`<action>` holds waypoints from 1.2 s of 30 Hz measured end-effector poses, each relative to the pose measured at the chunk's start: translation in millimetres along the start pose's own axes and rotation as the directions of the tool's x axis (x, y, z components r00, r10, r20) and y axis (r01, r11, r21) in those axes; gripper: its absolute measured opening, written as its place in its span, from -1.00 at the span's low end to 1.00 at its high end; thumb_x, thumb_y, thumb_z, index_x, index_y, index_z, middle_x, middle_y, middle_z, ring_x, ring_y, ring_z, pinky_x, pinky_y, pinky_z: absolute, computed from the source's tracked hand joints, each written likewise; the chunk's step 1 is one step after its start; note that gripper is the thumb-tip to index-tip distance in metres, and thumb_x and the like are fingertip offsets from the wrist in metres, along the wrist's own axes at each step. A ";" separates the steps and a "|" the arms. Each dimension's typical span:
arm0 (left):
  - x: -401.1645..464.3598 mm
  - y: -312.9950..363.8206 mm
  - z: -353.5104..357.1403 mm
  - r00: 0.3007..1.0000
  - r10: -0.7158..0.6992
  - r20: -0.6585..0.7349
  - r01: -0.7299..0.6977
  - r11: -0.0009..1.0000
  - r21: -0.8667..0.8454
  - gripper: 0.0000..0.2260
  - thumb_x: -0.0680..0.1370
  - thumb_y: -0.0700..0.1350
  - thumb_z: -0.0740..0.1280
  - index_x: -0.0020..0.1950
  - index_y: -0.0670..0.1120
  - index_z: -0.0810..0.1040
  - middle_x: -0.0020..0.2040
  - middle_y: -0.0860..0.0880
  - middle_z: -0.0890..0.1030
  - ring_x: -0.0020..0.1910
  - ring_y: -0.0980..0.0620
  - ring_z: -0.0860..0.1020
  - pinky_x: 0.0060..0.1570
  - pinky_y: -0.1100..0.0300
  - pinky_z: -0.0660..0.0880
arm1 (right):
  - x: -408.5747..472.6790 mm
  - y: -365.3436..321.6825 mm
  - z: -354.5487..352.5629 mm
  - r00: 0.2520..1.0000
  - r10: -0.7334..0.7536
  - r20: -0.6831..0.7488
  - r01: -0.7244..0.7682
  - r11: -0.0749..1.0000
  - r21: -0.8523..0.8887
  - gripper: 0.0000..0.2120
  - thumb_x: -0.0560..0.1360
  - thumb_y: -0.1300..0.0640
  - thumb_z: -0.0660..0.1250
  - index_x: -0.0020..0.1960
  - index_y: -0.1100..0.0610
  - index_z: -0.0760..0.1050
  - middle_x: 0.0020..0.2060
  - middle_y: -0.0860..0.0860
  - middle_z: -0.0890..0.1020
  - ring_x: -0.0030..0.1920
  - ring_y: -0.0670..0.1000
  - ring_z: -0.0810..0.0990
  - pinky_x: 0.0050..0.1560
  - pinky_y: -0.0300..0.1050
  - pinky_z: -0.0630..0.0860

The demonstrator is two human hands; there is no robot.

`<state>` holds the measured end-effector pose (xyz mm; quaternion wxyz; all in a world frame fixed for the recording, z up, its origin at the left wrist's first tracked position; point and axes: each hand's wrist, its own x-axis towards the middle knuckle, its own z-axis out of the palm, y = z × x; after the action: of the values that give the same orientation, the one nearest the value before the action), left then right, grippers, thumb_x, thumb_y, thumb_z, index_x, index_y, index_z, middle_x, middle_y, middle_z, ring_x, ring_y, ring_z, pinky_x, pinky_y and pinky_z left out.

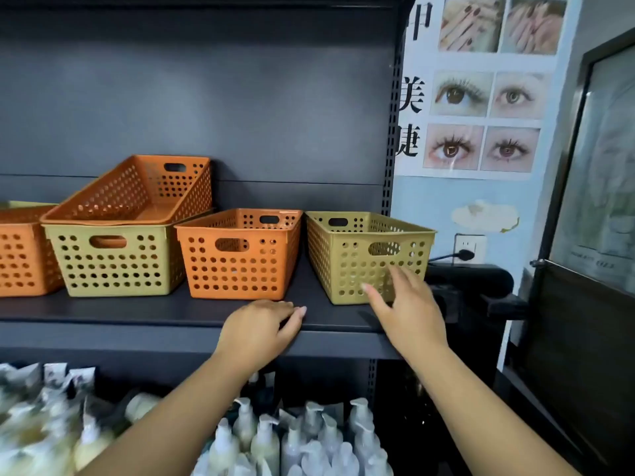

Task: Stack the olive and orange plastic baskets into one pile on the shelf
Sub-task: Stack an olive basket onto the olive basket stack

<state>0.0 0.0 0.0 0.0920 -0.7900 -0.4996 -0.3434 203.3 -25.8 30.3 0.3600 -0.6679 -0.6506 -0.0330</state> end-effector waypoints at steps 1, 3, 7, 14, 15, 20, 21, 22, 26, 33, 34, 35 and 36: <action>-0.2 -0.4 1.1 0.999 0.008 -0.034 -0.009 1.000 -0.015 -0.40 0.42 0.24 -0.06 -0.04 -0.06 0.67 0.05 -0.03 0.68 0.02 -0.04 0.62 -0.21 0.09 0.58 | 5.5 -0.2 1.9 0.999 -0.002 -0.040 0.000 0.999 -0.042 -0.34 0.49 -0.25 0.05 0.45 0.13 0.10 0.46 0.08 0.21 0.45 0.08 0.15 0.39 -0.02 0.16; -0.9 -0.5 3.0 0.998 0.020 -0.067 -0.021 1.000 -0.011 -0.44 0.44 0.21 -0.02 -0.06 -0.06 0.68 0.02 -0.04 0.69 0.01 -0.02 0.63 -0.23 0.12 0.57 | 16.1 -1.5 6.4 0.996 -0.022 -0.084 0.011 0.992 -0.129 -0.28 0.48 -0.28 0.04 0.46 0.15 0.05 0.46 0.11 0.18 0.46 0.11 0.10 0.42 0.02 0.09; -1.4 -2.6 4.5 0.997 0.025 -0.076 -0.023 0.999 0.029 -0.54 0.46 0.16 0.05 -0.11 -0.04 0.69 -0.05 -0.02 0.71 -0.05 0.02 0.65 -0.28 0.17 0.55 | 30.4 -11.5 11.9 0.994 -0.004 -0.113 -0.016 0.985 -0.175 -0.24 0.44 -0.35 0.00 0.45 0.15 0.09 0.48 0.12 0.09 0.49 0.13 -0.04 0.45 0.09 -0.11; -2.6 -3.8 2.6 0.997 0.051 -0.063 -0.047 0.997 0.057 -0.62 0.47 0.10 0.12 -0.17 -0.01 0.69 -0.15 0.01 0.72 -0.12 0.06 0.67 -0.34 0.30 0.51 | 25.7 -18.2 15.0 0.966 0.094 -0.240 -0.137 0.976 -0.168 -0.12 0.29 -0.49 0.04 0.33 0.16 0.27 0.45 0.12 0.17 0.47 0.12 -0.04 0.42 0.24 -0.20; -2.3 -4.3 2.8 0.996 0.055 -0.069 -0.051 0.997 0.057 -0.63 0.47 0.10 0.12 -0.17 0.00 0.69 -0.15 0.01 0.72 -0.12 0.07 0.67 -0.35 0.31 0.50 | 22.7 -15.4 11.4 0.961 0.128 -0.247 -0.167 0.975 -0.146 -0.09 0.26 -0.50 0.06 0.33 0.18 0.25 0.46 0.13 0.15 0.48 0.12 -0.07 0.40 0.27 -0.23; -2.8 -4.6 2.1 0.991 0.068 -0.114 -0.064 0.997 0.039 -0.55 0.46 0.16 0.06 -0.11 -0.02 0.69 -0.06 -0.01 0.71 -0.05 0.03 0.65 -0.31 0.30 0.42 | -3.2 -1.0 -0.7 0.914 0.147 -0.377 -0.110 0.987 0.117 -0.15 0.20 -0.36 0.33 0.21 0.26 0.31 0.43 0.19 0.17 0.48 0.16 -0.10 0.42 0.23 -0.19; -2.8 -3.5 2.0 0.991 0.066 -0.118 -0.064 0.998 0.024 -0.52 0.46 0.18 0.03 -0.09 -0.01 0.68 -0.03 -0.02 0.70 -0.01 0.02 0.64 -0.29 0.29 0.41 | -8.4 0.7 -2.8 0.892 0.138 -0.430 -0.067 0.982 0.176 -0.18 0.18 -0.30 0.39 0.16 0.30 0.34 0.40 0.23 0.20 0.48 0.19 -0.08 0.42 0.22 -0.15; -2.9 -3.7 2.2 0.991 0.065 -0.119 -0.064 0.998 0.013 -0.49 0.45 0.20 0.00 -0.06 0.00 0.68 0.01 -0.01 0.69 0.03 0.02 0.62 -0.27 0.28 0.39 | -12.8 1.4 -5.0 0.872 0.141 -0.468 -0.033 0.973 0.230 -0.20 0.17 -0.24 0.44 0.12 0.34 0.36 0.38 0.25 0.22 0.47 0.22 -0.06 0.43 0.24 -0.12; -2.5 -1.6 -1.0 0.997 -0.006 -0.080 -0.002 0.996 -0.091 -0.54 0.47 0.26 0.06 0.00 0.04 0.64 0.01 0.08 0.67 0.01 0.03 0.59 -0.22 0.22 0.42 | -29.7 2.1 -22.5 0.826 0.178 -0.535 0.044 0.925 0.377 -0.24 0.13 -0.20 0.47 0.05 0.36 0.38 0.35 0.26 0.21 0.47 0.23 -0.04 0.39 0.38 -0.01; 15.8 26.8 -32.9 0.997 -0.077 -0.009 0.059 0.820 -0.570 -0.91 0.49 0.06 0.22 -0.07 0.21 0.50 -0.06 0.31 0.53 -0.06 0.43 0.48 -0.04 0.52 0.33 | -53.8 -2.2 -59.2 0.696 0.097 -0.711 0.258 0.891 0.374 -0.24 0.11 -0.28 0.37 0.00 0.33 0.38 0.22 0.03 0.20 0.43 0.29 0.06 0.45 -0.10 0.00; 19.4 29.9 -36.3 0.997 -0.078 0.012 0.068 0.783 -0.618 -0.89 0.51 0.04 0.20 -0.04 0.17 0.50 -0.03 0.27 0.53 -0.01 0.36 0.49 0.02 0.47 0.35 | -57.7 -5.4 -63.6 0.680 0.088 -0.728 0.292 0.878 0.379 -0.25 0.12 -0.28 0.38 0.00 0.32 0.38 0.19 -0.06 0.18 0.43 0.29 0.06 0.44 -0.14 0.00; 23.2 33.0 -40.0 0.995 -0.095 0.037 0.095 0.724 -0.684 -0.88 0.53 0.02 0.18 0.00 0.13 0.49 0.00 0.18 0.55 0.03 0.26 0.50 0.06 0.39 0.39 | -61.5 -10.1 -67.8 0.674 0.087 -0.734 0.320 0.861 0.395 -0.24 0.11 -0.30 0.38 0.00 0.30 0.37 0.17 -0.13 0.15 0.44 0.25 0.04 0.44 -0.20 -0.02; 26.4 35.1 -44.9 0.990 -0.125 0.064 0.130 0.646 -0.753 -0.86 0.55 -0.01 0.16 0.04 0.07 0.47 0.04 0.08 0.56 0.05 0.15 0.52 0.07 0.30 0.42 | -64.8 -16.0 -71.9 0.674 0.083 -0.734 0.349 0.841 0.415 -0.22 0.09 -0.35 0.37 0.00 0.26 0.36 0.16 -0.16 0.13 0.44 0.19 0.03 0.43 -0.25 -0.03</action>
<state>16.7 -19.8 57.3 -0.2700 -0.7208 -0.3662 -0.5229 209.7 -119.9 57.2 0.7515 -0.4229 -0.4854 -0.1442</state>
